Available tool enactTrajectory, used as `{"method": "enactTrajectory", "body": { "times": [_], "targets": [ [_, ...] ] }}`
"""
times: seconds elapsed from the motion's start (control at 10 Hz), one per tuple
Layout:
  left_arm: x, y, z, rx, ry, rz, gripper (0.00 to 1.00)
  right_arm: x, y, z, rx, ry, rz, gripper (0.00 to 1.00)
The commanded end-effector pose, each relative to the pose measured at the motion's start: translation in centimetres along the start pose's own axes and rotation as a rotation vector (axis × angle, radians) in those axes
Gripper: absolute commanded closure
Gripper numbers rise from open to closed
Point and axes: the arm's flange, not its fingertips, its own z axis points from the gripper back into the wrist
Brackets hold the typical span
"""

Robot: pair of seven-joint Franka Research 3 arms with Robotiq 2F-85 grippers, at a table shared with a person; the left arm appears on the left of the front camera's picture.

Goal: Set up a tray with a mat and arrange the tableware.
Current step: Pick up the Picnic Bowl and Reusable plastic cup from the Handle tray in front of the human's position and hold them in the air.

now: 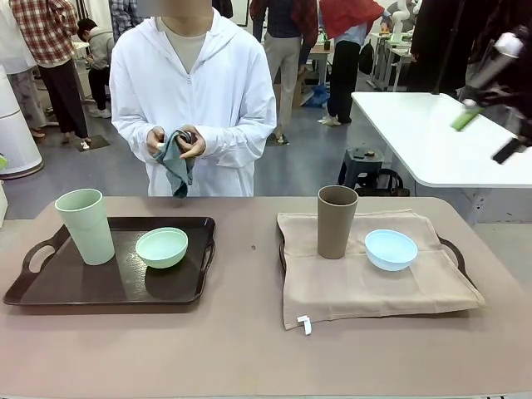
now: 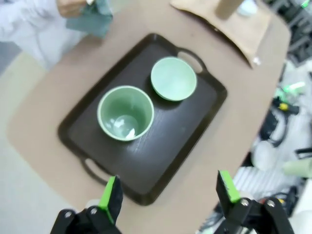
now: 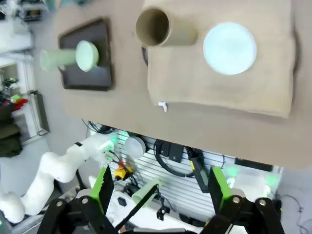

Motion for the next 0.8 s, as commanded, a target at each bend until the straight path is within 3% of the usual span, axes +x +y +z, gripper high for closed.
{"method": "enactTrajectory", "body": {
  "times": [0.0,0.2,0.3,0.7],
  "targets": [
    [-0.5,0.5,-0.9,0.015,0.046,-0.029,0.00,2.6,3.6,-2.4,-0.098,0.021,-0.051,0.00],
    [-0.1,0.0,-0.6,-0.004,0.024,-0.014,0.00,5.4,6.2,-5.1,-0.108,0.005,-0.100,0.00],
    [-0.1,0.0,-0.6,-0.004,0.024,-0.014,0.00,1.6,5.4,-3.7,-0.064,0.016,-0.024,0.00],
    [-0.1,0.0,-0.6,-0.004,0.024,-0.014,0.00,1.6,5.4,-3.7,-0.064,0.016,-0.024,0.00]
  ]
}}
